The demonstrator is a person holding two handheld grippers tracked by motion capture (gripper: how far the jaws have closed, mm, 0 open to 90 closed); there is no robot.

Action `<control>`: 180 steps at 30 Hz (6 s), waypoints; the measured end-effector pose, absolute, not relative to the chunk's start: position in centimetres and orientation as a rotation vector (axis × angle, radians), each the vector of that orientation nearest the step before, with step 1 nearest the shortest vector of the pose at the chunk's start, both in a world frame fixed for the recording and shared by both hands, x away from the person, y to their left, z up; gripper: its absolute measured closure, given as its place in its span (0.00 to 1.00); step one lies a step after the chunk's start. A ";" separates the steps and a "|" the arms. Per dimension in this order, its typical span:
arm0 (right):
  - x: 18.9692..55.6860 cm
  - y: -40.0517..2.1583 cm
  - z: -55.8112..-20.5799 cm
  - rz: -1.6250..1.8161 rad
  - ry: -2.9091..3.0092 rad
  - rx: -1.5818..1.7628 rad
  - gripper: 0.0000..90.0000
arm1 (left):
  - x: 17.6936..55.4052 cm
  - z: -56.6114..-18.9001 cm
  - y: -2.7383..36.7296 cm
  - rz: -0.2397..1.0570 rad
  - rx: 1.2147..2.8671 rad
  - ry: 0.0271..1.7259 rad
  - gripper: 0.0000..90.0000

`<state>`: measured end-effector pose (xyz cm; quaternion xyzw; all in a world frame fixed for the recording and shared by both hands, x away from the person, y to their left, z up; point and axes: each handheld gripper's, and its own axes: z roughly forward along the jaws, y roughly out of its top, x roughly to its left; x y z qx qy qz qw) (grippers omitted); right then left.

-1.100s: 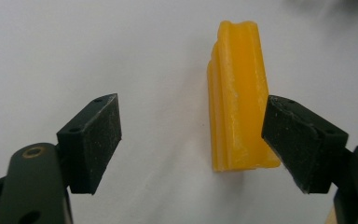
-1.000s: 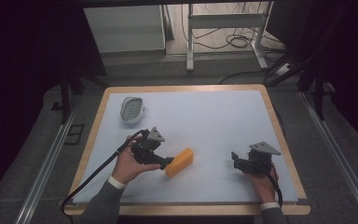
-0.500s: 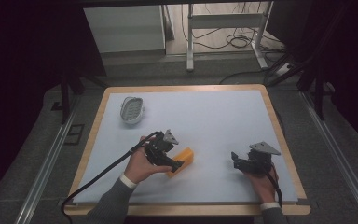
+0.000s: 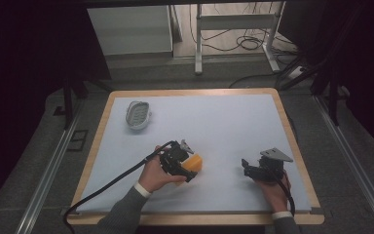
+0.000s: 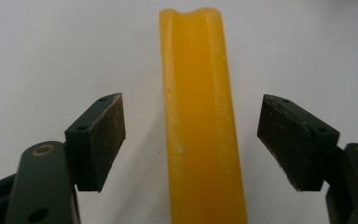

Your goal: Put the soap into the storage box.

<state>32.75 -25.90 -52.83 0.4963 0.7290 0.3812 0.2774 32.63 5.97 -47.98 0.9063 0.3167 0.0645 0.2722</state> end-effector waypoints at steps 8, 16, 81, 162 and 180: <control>32.8 -25.9 -52.8 1.020 1.956 1.330 0.11 | 33.1 -48.9 5.6 0.172 2.476 0.873 0.39; 32.8 -25.9 -52.8 1.015 1.958 1.334 0.11 | 33.1 -49.5 5.2 0.186 2.478 0.905 0.53; 32.7 -25.8 -52.8 1.002 1.941 1.341 0.11 | 33.3 -45.2 9.5 0.237 2.308 0.892 0.68; 32.7 -25.8 -52.8 0.998 1.937 1.341 0.11 | 37.1 -42.6 14.7 0.318 2.200 1.031 0.68; 32.7 -25.8 -52.8 0.994 1.936 1.341 0.11 | 38.4 -42.6 15.5 0.317 2.198 1.066 0.68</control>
